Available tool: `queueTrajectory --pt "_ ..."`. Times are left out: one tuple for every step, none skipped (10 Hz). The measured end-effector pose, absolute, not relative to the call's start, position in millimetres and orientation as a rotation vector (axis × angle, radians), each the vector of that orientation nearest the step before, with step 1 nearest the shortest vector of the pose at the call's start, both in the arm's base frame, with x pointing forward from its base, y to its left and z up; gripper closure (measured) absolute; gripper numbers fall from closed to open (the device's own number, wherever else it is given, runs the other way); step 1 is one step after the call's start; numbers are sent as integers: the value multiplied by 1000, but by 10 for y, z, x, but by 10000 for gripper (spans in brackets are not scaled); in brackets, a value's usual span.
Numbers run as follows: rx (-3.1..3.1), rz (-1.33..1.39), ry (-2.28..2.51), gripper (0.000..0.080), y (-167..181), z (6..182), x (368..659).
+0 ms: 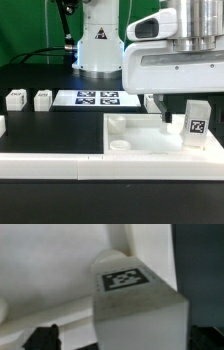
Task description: Assemble square table
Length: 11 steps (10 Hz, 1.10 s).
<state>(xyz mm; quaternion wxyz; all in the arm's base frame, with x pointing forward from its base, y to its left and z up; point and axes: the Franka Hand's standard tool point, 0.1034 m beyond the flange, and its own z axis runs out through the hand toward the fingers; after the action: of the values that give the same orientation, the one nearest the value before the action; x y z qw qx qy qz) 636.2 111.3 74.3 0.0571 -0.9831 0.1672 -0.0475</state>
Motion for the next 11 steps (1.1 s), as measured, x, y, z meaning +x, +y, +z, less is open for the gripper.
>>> queueTrajectory --pt "-2967 -140 568 278 1116 742 6361" --pt "-2940 -132 682 416 1120 739 6359" --pt "-2912 -126 785 506 1107 740 6362" --pt "-2888 -122 865 506 1102 740 6363" --pt "-2869 -118 925 506 1097 740 6364" --pt "-2844 -114 993 506 1093 740 6365" --pt "-2797 -104 1115 506 1092 734 6361" --pt "-2711 -88 1325 506 1098 733 6350" --pt "-2608 -74 1535 506 1095 733 6337" --pt "-2462 -65 1744 506 1068 723 6325" --pt "-2280 -19 1927 506 1031 710 6307"
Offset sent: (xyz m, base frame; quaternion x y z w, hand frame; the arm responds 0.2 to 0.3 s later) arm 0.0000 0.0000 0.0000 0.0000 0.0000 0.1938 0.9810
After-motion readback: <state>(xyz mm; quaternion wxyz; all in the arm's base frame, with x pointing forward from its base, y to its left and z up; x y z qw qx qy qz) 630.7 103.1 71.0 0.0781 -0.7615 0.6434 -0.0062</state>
